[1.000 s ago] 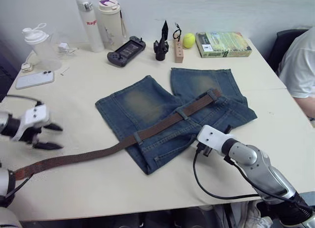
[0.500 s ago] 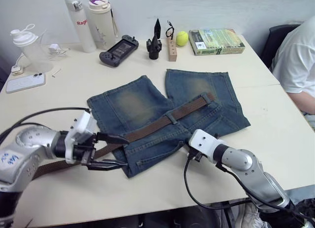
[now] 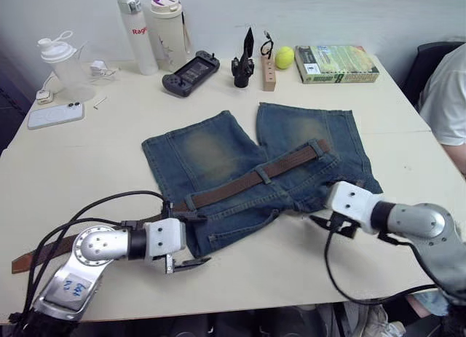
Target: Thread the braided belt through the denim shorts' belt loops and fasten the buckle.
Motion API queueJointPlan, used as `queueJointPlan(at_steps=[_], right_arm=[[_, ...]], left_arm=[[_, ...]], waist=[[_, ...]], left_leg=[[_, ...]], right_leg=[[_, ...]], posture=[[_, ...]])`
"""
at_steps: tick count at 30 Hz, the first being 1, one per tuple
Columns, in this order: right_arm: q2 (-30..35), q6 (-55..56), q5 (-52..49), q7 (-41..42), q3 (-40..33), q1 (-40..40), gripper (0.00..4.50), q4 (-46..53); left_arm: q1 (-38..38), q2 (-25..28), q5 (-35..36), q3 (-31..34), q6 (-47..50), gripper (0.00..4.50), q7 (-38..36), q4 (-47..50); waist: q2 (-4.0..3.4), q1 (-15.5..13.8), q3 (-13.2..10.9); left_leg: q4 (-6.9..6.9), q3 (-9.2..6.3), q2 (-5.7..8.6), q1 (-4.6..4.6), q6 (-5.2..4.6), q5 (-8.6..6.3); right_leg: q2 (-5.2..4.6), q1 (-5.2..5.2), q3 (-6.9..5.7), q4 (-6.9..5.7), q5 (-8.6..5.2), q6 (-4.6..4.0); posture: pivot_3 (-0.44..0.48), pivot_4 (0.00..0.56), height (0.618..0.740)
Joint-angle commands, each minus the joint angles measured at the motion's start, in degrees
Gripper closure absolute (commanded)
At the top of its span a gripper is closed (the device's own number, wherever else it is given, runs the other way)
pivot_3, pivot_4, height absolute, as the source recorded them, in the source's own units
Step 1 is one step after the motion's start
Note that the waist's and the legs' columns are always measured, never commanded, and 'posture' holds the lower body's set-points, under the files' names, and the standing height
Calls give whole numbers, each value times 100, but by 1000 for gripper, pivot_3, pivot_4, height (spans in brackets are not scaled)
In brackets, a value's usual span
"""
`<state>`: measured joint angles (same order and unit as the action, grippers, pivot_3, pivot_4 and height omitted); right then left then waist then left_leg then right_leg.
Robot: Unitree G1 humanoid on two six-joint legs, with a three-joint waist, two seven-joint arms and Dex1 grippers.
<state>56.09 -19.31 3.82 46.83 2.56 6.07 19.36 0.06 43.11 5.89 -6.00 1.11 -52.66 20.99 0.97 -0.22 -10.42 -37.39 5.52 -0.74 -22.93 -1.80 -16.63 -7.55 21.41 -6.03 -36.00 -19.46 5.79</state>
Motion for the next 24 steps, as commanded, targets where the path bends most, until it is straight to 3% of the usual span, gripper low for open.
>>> queueJointPlan(at_steps=[1, 4, 8, 10, 11, 13, 15, 17, 18, 21, 24], right_arm=[[91, 975, 614, -159, 339, 244, 80, -746], [-86, 1341, 1025, -416, 621, 566, 80, -1412], [-195, 1457, 1468, -678, 844, 821, 0, -2015], [-277, 1314, 1461, -684, 810, 853, 596, -2084], [-312, 1201, 1420, -642, 776, 841, 804, -2069], [-393, 935, 1267, -510, 699, 807, 1838, -1957], [-424, 817, 1215, -417, 675, 783, 2858, -1858], [-568, 587, 1035, -293, 646, 750, 3615, -1572], [-717, 383, 924, -247, 659, 739, 4254, -1310], [-1096, -37, 1026, -316, 876, 758, 4387, -739], [-1323, -197, 1381, -565, 1042, 817, 4387, -771]], left_arm=[[73, -63, -490, -214, -456, 0, 192, -225], [167, -125, -670, -281, -663, 0, 286, -472], [302, -78, -850, -271, -888, 1278, 333, -690], [344, -6, -860, -224, -987, 2313, 294, -793], [366, 60, -876, -171, -1053, 2584, 277, -875], [525, 253, -828, -12, -1336, 3572, 202, -1261], [673, 377, -787, 58, -1523, 3582, 184, -1583], [1172, 493, -885, 100, -1931, 3582, 232, -2417], [1599, 545, -1013, 86, -2200, 3582, 308, -3073], [2512, 568, -1262, -30, -2830, 3582, 463, -4494], [2879, 410, -1164, -149, -3215, 3582, 303, -5138]], waist=[[-4, 32, 2], [1, 42, 5], [22, 31, 19], [35, 14, 26], [36, 13, 27], [35, 22, 27], [27, 29, 26], [19, 21, 22], [19, 23, 22], [26, 26, 24], [4, 114, 33]], left_leg=[[1, 2, -1, 2, -1, 4], [4, 28, -9, 31, -1, 8], [7, 15, -10, 104, 2, -15], [4, -3, -10, 104, 9, -19], [4, -7, -10, 104, 11, -21], [6, -9, -10, 103, 13, -21], [8, -12, -10, 103, 14, -20], [9, -12, -10, 102, 14, -19], [8, -13, -10, 100, 12, -18], [4, -18, -11, 86, 16, -11], [14, 3, -16, 76, 19, -6]], right_leg=[[2, 0, -3, 0, 0, 0], [5, -15, -17, -4, 0, 0], [-8, -99, 1, 13, 0, 1], [-17, -106, 3, 16, 1, 0], [-20, -107, 2, 18, 1, 0], [-21, -107, 1, 19, 1, -1], [-20, -107, -4, 19, 0, -2], [-20, -105, -5, 19, 0, -2], [-19, -104, -10, 17, 1, -2], [-10, -89, -17, 7, 1, -3], [0, -70, -31, -10, 1, -7]], posture=[[0, 150, 740], [0, 150, 740], [0, 150, 740], [0, 150, 740], [0, 150, 740], [0, 150, 740], [0, 150, 740], [0, 150, 740], [0, 150, 740], [0, 150, 740], [0, 150, 740]])
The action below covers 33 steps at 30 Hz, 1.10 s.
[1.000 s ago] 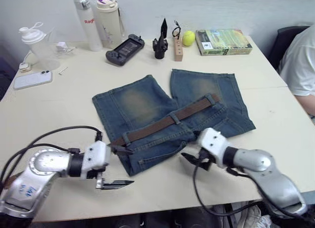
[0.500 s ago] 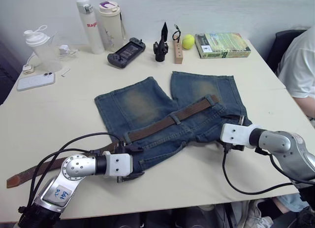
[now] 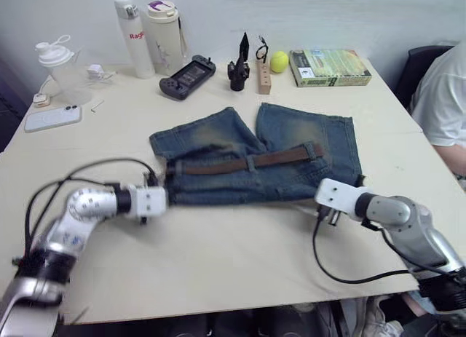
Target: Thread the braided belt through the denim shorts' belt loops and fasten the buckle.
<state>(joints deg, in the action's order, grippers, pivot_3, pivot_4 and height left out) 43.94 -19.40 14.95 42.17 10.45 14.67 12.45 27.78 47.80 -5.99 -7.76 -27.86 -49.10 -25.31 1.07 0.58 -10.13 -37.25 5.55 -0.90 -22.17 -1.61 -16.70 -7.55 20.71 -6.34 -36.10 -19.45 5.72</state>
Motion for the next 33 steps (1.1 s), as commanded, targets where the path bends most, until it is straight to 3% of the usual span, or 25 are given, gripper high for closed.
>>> queueJointPlan(at_steps=[1, 5, 11, 12, 14, 17, 19, 22, 26, 31, 33], right_arm=[[-159, -178, 392, -222, 303, -5, 4387, -235], [-227, -23, 674, -506, 402, 194, 4387, -783], [-144, 189, 732, -322, 528, 206, 4387, -916], [-146, 213, 710, -301, 516, 190, 4458, -940], [-142, 201, 558, -221, 370, 156, 3508, -901], [-41, -65, 99, 215, 27, 16, 2206, -532], [139, -350, -348, 629, -348, 27, 1272, -137], [358, -1091, -1165, 1222, -911, 399, 49, 275], [289, -2376, -2109, 1589, -1260, 1404, 49, 29], [-541, -3960, -2631, 846, -1570, 3099, 49, -1501], [-834, -3922, -2601, 516, -1581, 3510, 49, -2283]], left_arm=[[155, -117, 41, -23, -405, 3582, -107, -590], [224, -243, -15, -96, -559, 3582, -179, -773], [483, -328, -142, -113, -582, 3582, -133, -1145], [519, -375, -53, -92, -564, 3308, -180, -1132], [483, -433, 242, -86, -518, 2713, -491, -938], [223, -375, 881, -14, 117, 1344, -1145, -182], [19, -185, 1707, 170, 1174, 445, -1720, 671], [109, 144, 2704, 520, 2771, 393, -2294, 1410], [919, 131, 3215, 822, 4080, 393, -2423, 939], [2261, -376, 2934, 1015, 4904, 393, -1743, -1068], [2452, -462, 2694, 904, 5006, 393, -1685, -1687]], waist=[[-4, 74, 4], [6, 96, 10], [30, 86, 30], [30, 86, 32], [32, 81, 40], [31, 67, 40], [27, 58, 36], [15, 61, 6], [-40, 68, -55], [-40, 80, -55], [-40, 88, -55]], left_leg=[[4, 9, 0, 0, -4, -1], [-15, 15, 4, 1, -23, -6], [-19, 0, 7, 6, -26, -9], [-18, -2, 7, 6, -25, -9], [-18, -3, 7, 6, -25, -8], [-16, -6, 7, 0, -25, -9], [-14, -11, 7, -1, -25, -12], [-15, -24, 3, -20, -27, -16], [-44, -19, 5, -37, -36, -6], [-42, -16, 8, -26, -31, -5], [-34, -15, 10, -30, -31, -6]], right_leg=[[1, 1, -11, 2, 0, 1], [-6, -15, -65, 11, 6, 12], [-22, -23, -38, 10, 11, 20], [-22, -23, -33, 10, 11, 20], [-22, -24, -28, 8, 11, 20], [-22, -25, -30, 15, 11, 20], [-21, -24, -32, 15, 11, 20], [-10, -13, -38, 19, 10, 19], [-8, -8, -38, 11, 10, 19], [1, -3, -45, -5, 10, 18], [9, 4, -56, -7, 10, 18]], posture=[[0, 150, 740], [0, 150, 740], [0, 150, 740], [0, 150, 740], [0, 150, 740], [0, 150, 740], [0, 150, 740], [0, 150, 740], [0, 150, 740], [0, 150, 740], [0, 150, 740]])
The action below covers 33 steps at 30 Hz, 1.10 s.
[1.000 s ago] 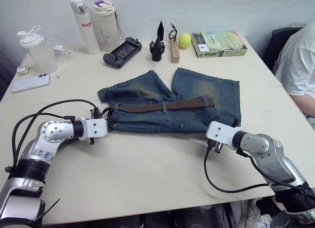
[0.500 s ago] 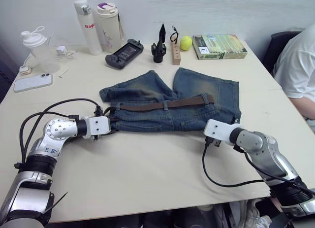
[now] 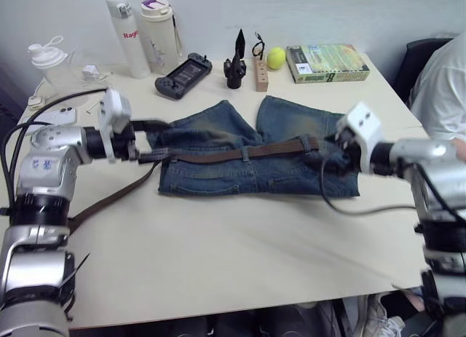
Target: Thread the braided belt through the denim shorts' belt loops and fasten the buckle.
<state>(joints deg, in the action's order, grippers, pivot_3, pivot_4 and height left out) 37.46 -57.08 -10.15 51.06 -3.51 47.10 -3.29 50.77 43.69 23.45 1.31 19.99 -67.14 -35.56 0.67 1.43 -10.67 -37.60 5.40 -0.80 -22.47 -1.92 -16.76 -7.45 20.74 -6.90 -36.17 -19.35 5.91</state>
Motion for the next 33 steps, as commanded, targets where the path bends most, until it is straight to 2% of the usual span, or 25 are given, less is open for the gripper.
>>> queueJointPlan(at_steps=[1, 3, 7, 15, 18, 22, 25, 26, 27, 28, 30, 31, 33], right_arm=[[-347, -110, -84, -572, -243, 446, 49, -1131], [-559, -43, -131, -846, -367, 700, 49, -1772], [-739, 198, -197, -1151, -544, 1008, 49, -2828], [-780, 369, -362, -941, -450, 1175, 49, -3548], [-763, 429, -372, -839, -397, 1207, 762, -3633], [-782, 466, -413, -771, -389, 1186, 2345, -3582], [-792, 529, -402, -747, -348, 1159, 3543, -3542], [-791, 538, -409, -728, -335, 1147, 3947, -3520], [-784, 547, -403, -714, -312, 1132, 4131, -3496], [-777, 564, -392, -708, -290, 1119, 4131, -3476], [-778, 604, -385, -696, -268, 1100, 4131, -3463], [-780, 620, -383, -692, -256, 1094, 4131, -3460], [-766, 687, -343, -671, -187, 1062, 4131, -3416]], left_arm=[[194, -96, -316, -39, 299, 393, 78, -896], [311, -193, -402, -3, 474, 393, 151, -1320], [461, -340, -500, 90, 765, 393, 145, -1799], [550, -719, -680, 107, 933, 393, 182, -2135], [618, -789, -719, 114, 1074, 393, 118, -2206], [702, -877, -764, 211, 1067, 393, 314, -2366], [771, -888, -833, 225, 1041, 1121, 329, -2448], [763, -888, -898, 175, 991, 1528, 296, -2448], [740, -890, -961, 126, 923, 2012, 261, -2427], [726, -892, -1002, 98, 890, 2310, 234, -2414], [702, -895, -1060, 49, 863, 3260, 131, -2384], [706, -897, -1074, 50, 863, 3482, 120, -2390], [717, -907, -1086, 86, 784, 3490, 130, -2385]], waist=[[4, 10, 2], [6, 20, 3], [9, 19, 1], [9, 27, 1], [10, 26, 2], [10, 26, 2], [10, 26, 2], [10, 27, 2], [10, 27, 2], [10, 28, 2], [10, 32, 2], [10, 34, 2], [10, 35, 2]], left_leg=[[7, 7, 7, -9, -1, 0], [0, 16, 19, -53, -6, -2], [-15, 8, 18, -108, -9, -2], [-54, 19, 23, -147, -17, 18], [-54, 18, 19, -148, -9, 31], [-48, 18, 18, -148, -9, 32], [-48, 17, 19, -148, -9, 32], [-49, 17, 18, -148, -9, 32], [-49, 18, 19, -150, -9, 32], [-49, 18, 19, -150, -9, 32], [-49, 18, 19, -150, -9, 32], [-49, 18, 19, -150, -9, 32], [-49, 19, 19, -150, -9, 32]], right_leg=[[4, 17, -14, -3, 0, 0], [-3, 86, -30, -63, 1, 2], [-3, 138, -61, -83, 1, 2], [-11, 159, -51, -93, 1, 2], [-9, 162, -51, -94, 1, 1], [-8, 167, -51, -98, 1, 1], [-8, 167, -52, -101, 1, 1], [-8, 168, -52, -101, 1, 1], [-8, 170, -52, -101, 1, 1], [-8, 170, -52, -102, 1, 1], [-8, 171, -52, -104, 1, 1], [-8, 172, -52, -104, 1, 1], [-8, 173, -52, -105, 1, 1]], posture=[[0, 150, 740], [0, 150, 740], [0, 150, 740], [0, 150, 740], [0, 150, 740], [0, 150, 740], [0, 150, 740], [0, 150, 740], [0, 150, 740], [0, 150, 740], [0, 150, 740], [0, 150, 740], [0, 150, 740]])
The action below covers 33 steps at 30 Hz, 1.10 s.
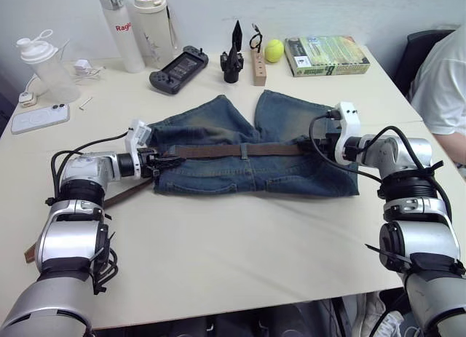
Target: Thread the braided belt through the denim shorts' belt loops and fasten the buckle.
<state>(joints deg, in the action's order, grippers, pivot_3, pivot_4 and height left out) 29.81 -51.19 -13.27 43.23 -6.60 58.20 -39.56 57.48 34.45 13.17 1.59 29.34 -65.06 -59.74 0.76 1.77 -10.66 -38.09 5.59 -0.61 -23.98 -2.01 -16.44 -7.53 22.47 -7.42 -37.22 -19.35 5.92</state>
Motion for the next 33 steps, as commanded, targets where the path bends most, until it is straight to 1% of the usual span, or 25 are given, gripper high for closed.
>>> queueJointPlan(at_steps=[1, 3, 6, 8, 10, 12, 14, 15, 17, 18, 20, 21, 22, 23, 24, 25, 28, 29, 31, 33], right_arm=[[5, 122, -18, 123, 147, -62, 4131, 231], [1, 118, -38, 136, 154, -75, 4131, 265], [35, 118, -58, 138, 163, -146, 4131, 376], [60, 118, -62, 138, 167, -189, 4131, 444], [70, 137, -136, 139, 76, -242, 4131, 575], [133, 117, -283, 216, -40, -392, 4131, 985], [327, 82, -676, 675, -156, -791, 4131, 1956], [515, 259, -1047, 1153, -323, -1257, 4131, 2842], [782, 482, -1593, 1745, -609, -1967, 4131, 4056], [968, 592, -1828, 2055, -745, -2439, 4131, 4631], [1367, 1071, -1766, 2462, -752, -3385, 4131, 5389], [1702, 1800, -1249, 2675, -518, -4097, 4131, 5612], [2020, 2578, -658, 2770, -239, -4723, 4131, 5688], [2259, 3253, -186, 2798, -19, -5178, 4131, 5682], [2401, 3705, 80, 2771, 109, -5434, 4131, 5639], [2468, 3961, 176, 2732, 162, -5546, 4131, 5592], [2598, 5020, 880, 2503, 546, -5813, 4131, 5239], [2631, 5172, 1055, 2422, 656, -5816, 4131, 5171], [2689, 5311, 1222, 2327, 780, -5774, 4131, 5115], [2759, 5361, 1286, 2286, 838, -5751, 4131, 5118]], left_arm=[[48, 11, -53, 81, -193, 3490, -82, 40], [84, 10, 12, 160, -248, 3490, -130, 82], [22, 40, 116, 211, -486, 3490, -356, 464], [-20, 40, 151, 251, -523, 3490, -378, 672], [-180, 53, 174, 285, -745, 3490, -383, 1055], [-492, 81, 329, 418, -894, 3490, -413, 1754], [-985, 14, 502, 773, -1573, 3490, -156, 2716], [-1452, 18, 337, 895, -2450, 3490, 64, 3318], [-2157, 43, 8, 990, -3727, 3490, 367, 4102], [-2609, 82, -91, 1002, -4523, 3490, 276, 4447], [-3259, 151, -191, 1069, -5647, 3490, 218, 4729], [-3578, 218, -287, 1118, -6344, 3490, 210, 4586], [-3818, 315, -433, 1120, -7089, 3490, 223, 4307], [-3972, 404, -542, 1091, -7683, 3490, 236, 4044], [-4039, 482, -600, 1030, -8086, 3490, 264, 3834], [-4043, 537, -619, 966, -8331, 3490, 311, 3681], [-4028, 824, -852, 759, -9611, 3490, 325, 2624], [-3963, 953, -1081, 659, -9917, 3490, 393, 2220], [-3801, 1134, -1486, 491, -10297, 3490, 580, 1635], [-3648, 1229, -1608, 292, -10512, 3490, 731, 1278]], waist=[[0, 0, 0], [0, 0, 0], [0, 0, 0], [0, -2, 0], [0, -4, 0], [0, -2, 0], [0, -5, 0], [0, -11, 0], [0, -28, 0], [0, -33, 0], [0, -44, 0], [0, -69, 1], [2, -104, 2], [5, -147, 1], [6, -157, 0], [3, -154, -1], [-3, -158, -3], [1, -159, 0], [7, -161, 3], [10, -159, 6]], left_leg=[[0, 0, 0, 0, 0, 0], [-1, -1, 0, 0, 0, 0], [-1, -1, 0, 0, 0, 0], [-2, -2, 0, 0, 0, 0], [-3, -2, 1, -1, 0, 0], [-3, -4, 1, 0, 0, 0], [-2, -7, 0, -2, 0, 0], [-2, -13, -1, -5, 0, 0], [2, -26, -2, -13, 0, 0], [-1, -32, -4, -11, 0, -1], [4, -31, -2, -11, -1, -2], [1, -26, -2, -8, -1, -4], [13, -26, -2, -7, -1, -4], [13, -21, -5, 12, 1, -8], [22, -15, -7, 65, 2, -17], [24, -2, -10, 96, -2, -24], [18, 18, -10, 105, -11, -29], [17, 19, -13, 112, -8, -32], [18, 19, -19, 117, 1, -41], [18, 27, -27, 117, -2, -42]], right_leg=[[0, 0, 0, -2, 0, 0], [-1, 1, 1, -5, 0, 0], [-1, 2, 0, -7, 0, 0], [-1, 2, 0, -9, 0, 0], [-2, 2, 1, -10, 0, 0], [-2, 2, 2, -12, 0, 0], [-3, 4, 2, -14, 0, 0], [-2, 5, 1, -14, 0, 0], [-4, 10, 5, -10, 0, 0], [-5, 7, 12, -16, 1, -1], [-3, 6, 0, -12, 1, -1], [-4, 1, -10, -7, 1, -1], [-4, -11, -12, 31, 1, -1], [-4, -34, -13, 42, 1, -1], [-5, -97, -16, 83, 0, -1], [-8, -127, -15, 116, 0, -1], [-26, -121, 10, 116, 41, 2], [-45, -125, 14, 119, 44, 2], [-46, -125, 9, 121, 43, 0], [-43, -122, -22, 115, 42, -1]], posture=[[0, 150, 740], [0, 150, 740], [0, 150, 740], [0, 150, 740], [0, 150, 740], [0, 150, 740], [0, 150, 740], [0, 150, 740], [0, 150, 740], [0, 150, 740], [0, 150, 740], [0, 150, 740], [0, 150, 740], [0, 150, 740], [0, 150, 740], [0, 150, 740], [0, 150, 740], [0, 150, 740], [0, 150, 740], [0, 150, 740]])
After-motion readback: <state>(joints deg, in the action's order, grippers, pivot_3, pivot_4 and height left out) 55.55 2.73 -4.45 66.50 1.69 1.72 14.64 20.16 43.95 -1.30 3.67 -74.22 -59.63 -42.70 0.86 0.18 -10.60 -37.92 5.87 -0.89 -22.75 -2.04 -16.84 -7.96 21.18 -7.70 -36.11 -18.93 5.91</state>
